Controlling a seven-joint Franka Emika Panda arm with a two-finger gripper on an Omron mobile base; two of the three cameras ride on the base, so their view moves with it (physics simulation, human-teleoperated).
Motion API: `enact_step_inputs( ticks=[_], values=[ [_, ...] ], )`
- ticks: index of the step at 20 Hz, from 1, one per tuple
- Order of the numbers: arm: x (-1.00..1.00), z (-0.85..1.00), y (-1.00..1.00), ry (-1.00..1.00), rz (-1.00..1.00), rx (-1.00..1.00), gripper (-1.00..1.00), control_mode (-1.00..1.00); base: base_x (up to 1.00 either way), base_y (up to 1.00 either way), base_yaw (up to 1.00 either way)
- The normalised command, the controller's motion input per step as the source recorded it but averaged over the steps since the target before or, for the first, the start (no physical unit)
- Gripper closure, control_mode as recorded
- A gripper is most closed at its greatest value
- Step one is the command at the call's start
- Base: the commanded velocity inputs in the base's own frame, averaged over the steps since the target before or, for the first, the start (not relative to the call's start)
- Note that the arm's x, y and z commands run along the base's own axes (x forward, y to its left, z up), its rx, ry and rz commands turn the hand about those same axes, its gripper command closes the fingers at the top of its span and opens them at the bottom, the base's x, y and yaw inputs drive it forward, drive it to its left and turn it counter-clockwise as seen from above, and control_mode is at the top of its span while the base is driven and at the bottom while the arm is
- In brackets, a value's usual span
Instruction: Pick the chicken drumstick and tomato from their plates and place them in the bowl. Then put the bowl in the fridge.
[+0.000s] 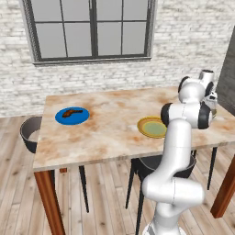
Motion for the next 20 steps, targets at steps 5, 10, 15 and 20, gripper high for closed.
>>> enact_step_inputs(
  ticks=[5,10,15,20],
  values=[
    [0.03,-0.09,0.0,0.0,0.0,0.03,1.0,-1.0,0.0,0.0,0.0],
    [0.11,-0.04,0.0,0.0,0.0,0.02,1.0,-1.0,0.0,0.0,0.0],
    [0.07,-0.08,0.0,0.0,0.0,0.0,1.0,-1.0,0.0,0.0,0.0],
    [0.0,-0.1,0.0,0.0,0.0,0.0,-1.0,-1.0,0.0,0.0,0.0]
  ],
)
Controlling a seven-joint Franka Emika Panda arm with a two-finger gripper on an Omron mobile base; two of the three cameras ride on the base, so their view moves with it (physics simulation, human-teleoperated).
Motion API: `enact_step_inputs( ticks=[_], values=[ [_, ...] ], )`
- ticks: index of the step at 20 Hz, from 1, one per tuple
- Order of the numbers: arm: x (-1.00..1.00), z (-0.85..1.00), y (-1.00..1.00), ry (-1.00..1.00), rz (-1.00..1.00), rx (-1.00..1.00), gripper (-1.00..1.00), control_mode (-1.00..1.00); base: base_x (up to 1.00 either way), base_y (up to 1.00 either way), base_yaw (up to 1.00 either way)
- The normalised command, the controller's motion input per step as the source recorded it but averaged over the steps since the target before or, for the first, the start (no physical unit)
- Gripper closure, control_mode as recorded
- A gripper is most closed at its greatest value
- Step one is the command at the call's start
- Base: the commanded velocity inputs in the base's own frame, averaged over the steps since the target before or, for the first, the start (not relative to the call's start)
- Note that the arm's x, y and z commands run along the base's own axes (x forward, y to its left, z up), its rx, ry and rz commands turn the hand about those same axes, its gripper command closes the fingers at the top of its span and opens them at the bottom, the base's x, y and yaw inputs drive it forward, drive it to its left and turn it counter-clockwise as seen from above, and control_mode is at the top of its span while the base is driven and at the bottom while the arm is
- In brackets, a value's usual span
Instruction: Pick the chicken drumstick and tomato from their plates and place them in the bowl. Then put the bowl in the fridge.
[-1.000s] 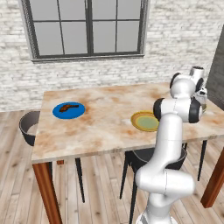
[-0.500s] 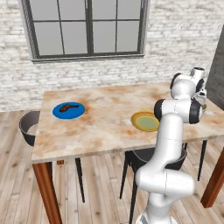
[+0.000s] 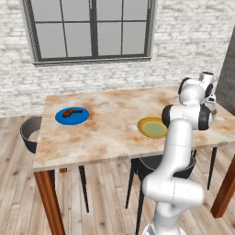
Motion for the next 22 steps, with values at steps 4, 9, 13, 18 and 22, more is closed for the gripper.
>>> enact_step_inputs(
  ticks=[4,9,13,18,22],
  values=[
    [0.0,-0.02,0.0,0.0,0.0,0.02,-1.0,-1.0,0.0,0.0,0.0],
    [0.01,0.03,0.0,0.0,0.0,0.06,-1.0,-1.0,0.0,0.0,0.0],
    [0.0,0.12,0.0,0.0,0.0,0.08,-1.0,-1.0,0.0,0.0,0.0],
    [0.06,0.32,0.01,0.0,0.0,0.03,-1.0,-1.0,0.0,0.0,0.0],
    [-0.15,0.61,0.11,0.0,0.0,0.0,-1.0,-1.0,0.0,0.0,0.0]
  ],
)
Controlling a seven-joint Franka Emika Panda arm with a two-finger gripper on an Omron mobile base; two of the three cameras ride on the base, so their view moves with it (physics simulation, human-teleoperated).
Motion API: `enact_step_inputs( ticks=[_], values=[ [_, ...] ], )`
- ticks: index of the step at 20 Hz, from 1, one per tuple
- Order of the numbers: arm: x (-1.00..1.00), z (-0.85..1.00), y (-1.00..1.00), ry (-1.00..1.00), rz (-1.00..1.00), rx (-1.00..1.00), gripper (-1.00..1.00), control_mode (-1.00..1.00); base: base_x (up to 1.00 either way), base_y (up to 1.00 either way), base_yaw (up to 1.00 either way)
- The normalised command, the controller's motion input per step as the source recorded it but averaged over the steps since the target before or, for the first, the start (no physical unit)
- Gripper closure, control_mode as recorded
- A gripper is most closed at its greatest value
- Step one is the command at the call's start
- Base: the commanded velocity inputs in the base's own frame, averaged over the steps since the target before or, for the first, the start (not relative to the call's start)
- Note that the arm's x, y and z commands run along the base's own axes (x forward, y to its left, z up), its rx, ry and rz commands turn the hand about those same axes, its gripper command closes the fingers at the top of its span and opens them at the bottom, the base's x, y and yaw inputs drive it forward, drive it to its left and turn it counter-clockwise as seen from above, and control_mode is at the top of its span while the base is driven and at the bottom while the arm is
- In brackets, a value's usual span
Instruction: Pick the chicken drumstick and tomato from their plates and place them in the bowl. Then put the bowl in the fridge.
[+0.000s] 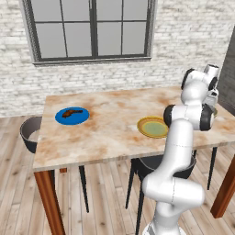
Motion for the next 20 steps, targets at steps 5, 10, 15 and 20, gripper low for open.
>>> enact_step_inputs(
  ticks=[5,10,15,20],
  values=[
    [-0.46,0.38,0.45,0.0,0.04,-0.06,-1.0,-1.0,0.0,0.0,0.0],
    [-0.69,0.01,0.6,-0.03,0.02,-0.08,-1.0,-1.0,0.0,0.0,0.0],
    [-0.71,-0.14,0.75,-0.1,0.0,-0.12,-1.0,-1.0,0.0,0.0,0.0],
    [-0.53,-0.03,0.79,-0.04,0.03,-0.08,-1.0,-1.0,0.0,0.0,0.0]
  ],
)
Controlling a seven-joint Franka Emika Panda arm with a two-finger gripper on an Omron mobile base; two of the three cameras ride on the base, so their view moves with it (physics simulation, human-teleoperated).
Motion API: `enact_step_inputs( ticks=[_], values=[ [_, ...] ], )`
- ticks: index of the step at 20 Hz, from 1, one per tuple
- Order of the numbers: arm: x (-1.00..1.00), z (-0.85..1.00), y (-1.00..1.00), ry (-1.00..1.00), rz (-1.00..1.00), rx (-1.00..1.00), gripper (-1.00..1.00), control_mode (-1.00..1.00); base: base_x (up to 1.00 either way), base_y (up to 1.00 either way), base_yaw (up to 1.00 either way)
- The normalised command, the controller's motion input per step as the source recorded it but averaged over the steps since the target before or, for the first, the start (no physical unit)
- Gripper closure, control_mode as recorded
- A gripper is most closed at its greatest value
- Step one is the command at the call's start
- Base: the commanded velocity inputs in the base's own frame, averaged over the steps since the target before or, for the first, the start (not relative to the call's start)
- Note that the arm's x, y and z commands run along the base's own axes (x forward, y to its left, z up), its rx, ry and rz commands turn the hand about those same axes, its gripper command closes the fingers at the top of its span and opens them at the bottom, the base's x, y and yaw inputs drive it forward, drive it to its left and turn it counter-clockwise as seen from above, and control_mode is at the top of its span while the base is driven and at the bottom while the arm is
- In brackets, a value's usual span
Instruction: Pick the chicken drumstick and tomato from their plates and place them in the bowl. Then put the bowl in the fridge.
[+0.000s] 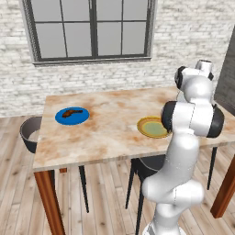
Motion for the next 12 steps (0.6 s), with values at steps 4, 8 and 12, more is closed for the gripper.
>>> enact_step_inputs(
  ticks=[4,8,12],
  values=[
    [-0.45,0.0,0.85,-0.02,0.08,-0.09,-1.0,-1.0,0.0,0.0,0.0],
    [-0.2,0.05,0.77,0.02,0.17,-0.01,-1.0,-1.0,0.0,0.0,0.0],
    [-0.07,0.14,0.67,0.09,0.23,0.0,-1.0,-1.0,0.0,0.0,0.0]
  ],
)
